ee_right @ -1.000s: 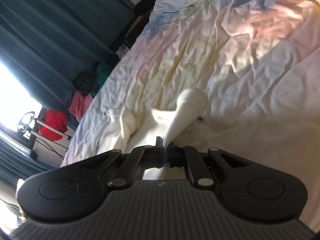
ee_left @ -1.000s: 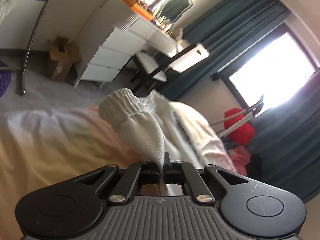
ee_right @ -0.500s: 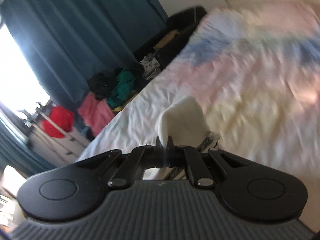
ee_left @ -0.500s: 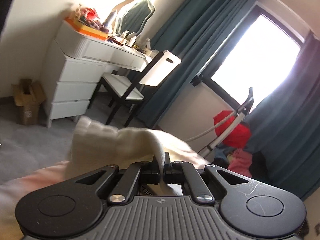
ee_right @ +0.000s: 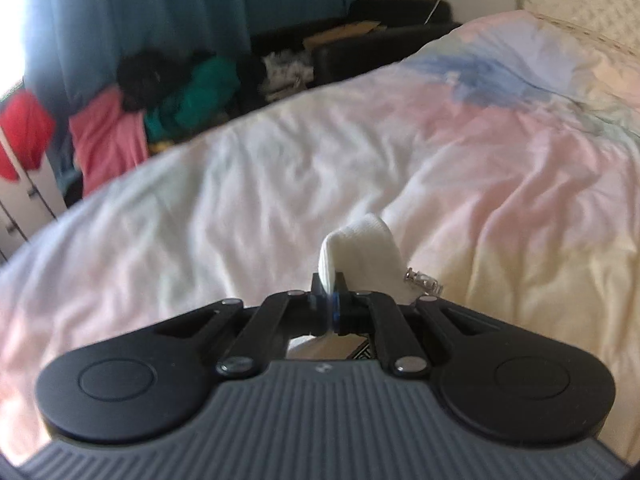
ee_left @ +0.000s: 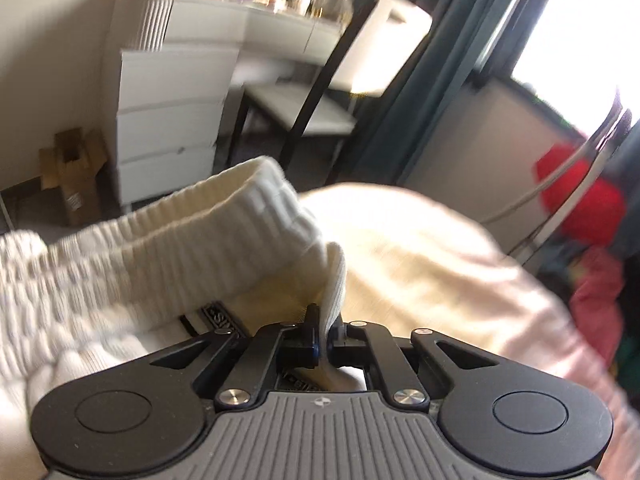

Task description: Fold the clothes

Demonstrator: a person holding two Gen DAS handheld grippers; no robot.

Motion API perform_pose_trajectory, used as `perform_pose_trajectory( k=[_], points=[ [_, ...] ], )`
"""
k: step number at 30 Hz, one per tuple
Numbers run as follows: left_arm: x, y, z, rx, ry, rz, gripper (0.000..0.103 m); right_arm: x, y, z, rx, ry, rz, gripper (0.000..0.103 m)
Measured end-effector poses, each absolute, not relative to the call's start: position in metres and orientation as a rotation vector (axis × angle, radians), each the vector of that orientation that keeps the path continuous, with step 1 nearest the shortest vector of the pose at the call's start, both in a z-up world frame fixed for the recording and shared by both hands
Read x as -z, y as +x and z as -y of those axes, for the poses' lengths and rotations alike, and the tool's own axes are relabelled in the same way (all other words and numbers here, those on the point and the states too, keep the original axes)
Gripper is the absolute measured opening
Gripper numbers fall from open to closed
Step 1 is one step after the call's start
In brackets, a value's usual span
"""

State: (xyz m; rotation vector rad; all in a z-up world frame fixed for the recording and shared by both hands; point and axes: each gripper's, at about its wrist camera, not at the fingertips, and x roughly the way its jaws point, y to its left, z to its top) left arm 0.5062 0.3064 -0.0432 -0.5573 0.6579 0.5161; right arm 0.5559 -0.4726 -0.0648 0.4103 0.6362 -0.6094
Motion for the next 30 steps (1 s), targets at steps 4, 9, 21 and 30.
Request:
perform_pose_trajectory(
  k=[4,9,21,30],
  points=[
    [0.041,0.497,-0.308,-0.479,-0.556,-0.667,0.02,0.077,0.566,0.476,0.568,0.438,-0.676,0.019],
    [0.016,0.448,-0.31,-0.394,-0.575,-0.643,0.052,0.054,0.525,0.482,0.476,0.546,-0.612,0.052],
    [0.021,0.252,-0.358,-0.424,-0.995,-0.505,0.081,0.072,0.314,0.485,0.338,1.07,-0.435,0.06],
    [0.074,0.278,-0.371,-0.333,-1.127,-0.581,0.067,0.117,0.333,0.483,0.221,1.276,-0.574,0.06]
  ],
)
